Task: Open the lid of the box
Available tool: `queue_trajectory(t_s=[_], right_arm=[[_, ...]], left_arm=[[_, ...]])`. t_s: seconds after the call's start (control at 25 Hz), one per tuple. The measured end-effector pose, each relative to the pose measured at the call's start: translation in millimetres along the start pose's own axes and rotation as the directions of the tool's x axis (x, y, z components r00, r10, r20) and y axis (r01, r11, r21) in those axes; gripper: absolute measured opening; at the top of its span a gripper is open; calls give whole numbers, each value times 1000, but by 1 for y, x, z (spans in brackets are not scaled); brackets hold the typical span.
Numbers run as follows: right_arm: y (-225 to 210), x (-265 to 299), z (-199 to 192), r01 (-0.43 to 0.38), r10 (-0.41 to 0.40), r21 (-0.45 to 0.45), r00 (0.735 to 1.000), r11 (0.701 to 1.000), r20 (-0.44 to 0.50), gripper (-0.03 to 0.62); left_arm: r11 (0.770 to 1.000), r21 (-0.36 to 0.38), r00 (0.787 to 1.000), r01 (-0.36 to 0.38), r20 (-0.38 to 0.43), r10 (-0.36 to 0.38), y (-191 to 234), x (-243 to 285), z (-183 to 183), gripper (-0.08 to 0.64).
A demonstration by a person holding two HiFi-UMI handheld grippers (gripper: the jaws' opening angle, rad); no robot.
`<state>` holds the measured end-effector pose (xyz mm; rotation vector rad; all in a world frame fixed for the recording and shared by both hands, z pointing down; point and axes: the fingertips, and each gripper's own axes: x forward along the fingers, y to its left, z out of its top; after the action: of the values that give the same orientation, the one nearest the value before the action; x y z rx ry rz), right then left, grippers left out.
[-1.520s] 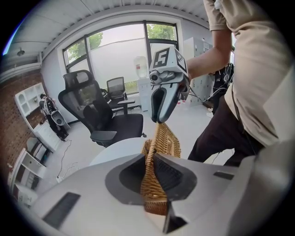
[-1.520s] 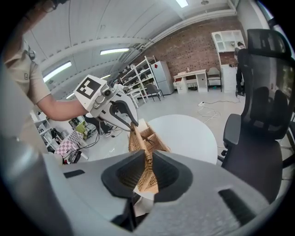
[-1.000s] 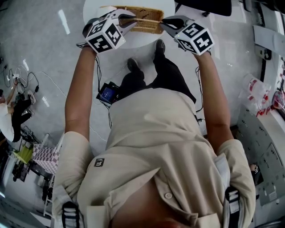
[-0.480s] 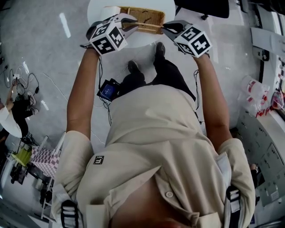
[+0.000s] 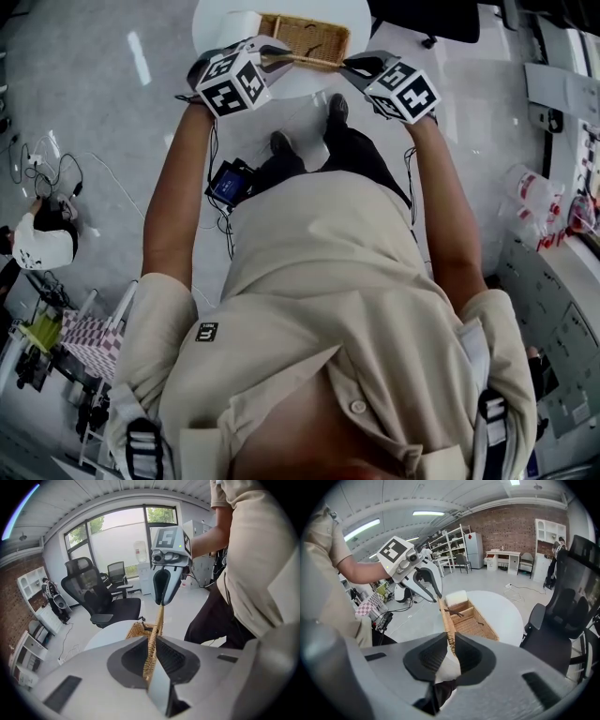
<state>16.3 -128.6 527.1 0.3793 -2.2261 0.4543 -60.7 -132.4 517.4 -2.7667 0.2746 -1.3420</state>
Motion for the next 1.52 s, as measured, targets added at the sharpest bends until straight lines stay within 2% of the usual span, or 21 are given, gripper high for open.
queue_trajectory(t_s=[0.32, 0.68, 1.0, 1.12, 1.32, 1.52], right_arm=[[20, -2, -15, -11, 11, -20, 999, 1000, -34, 41], [49, 6, -35, -41, 38, -39, 996, 998, -81, 43], [76, 20, -64, -77, 70, -46, 987, 996, -145, 41], [76, 32, -73, -84, 77, -37, 982, 996, -170, 41], [79, 42, -91, -74, 66, -30, 974, 997, -217, 41], [78, 49, -109, -59, 48, -34, 965, 998, -258, 21]], left_arm=[[1000, 2, 1000, 6, -27, -6, -22, -6, -3, 51], [1000, -19, 1000, -15, -22, 14, -41, -22, -4, 51], [996, -54, 998, -69, -2, 69, -49, -46, -1, 51], [993, -77, 995, -90, 30, 93, -42, -53, 0, 51], [984, -112, 984, -137, 98, 148, -36, -75, 20, 51], [974, -112, 971, -197, 116, 210, -32, -101, 35, 51]])
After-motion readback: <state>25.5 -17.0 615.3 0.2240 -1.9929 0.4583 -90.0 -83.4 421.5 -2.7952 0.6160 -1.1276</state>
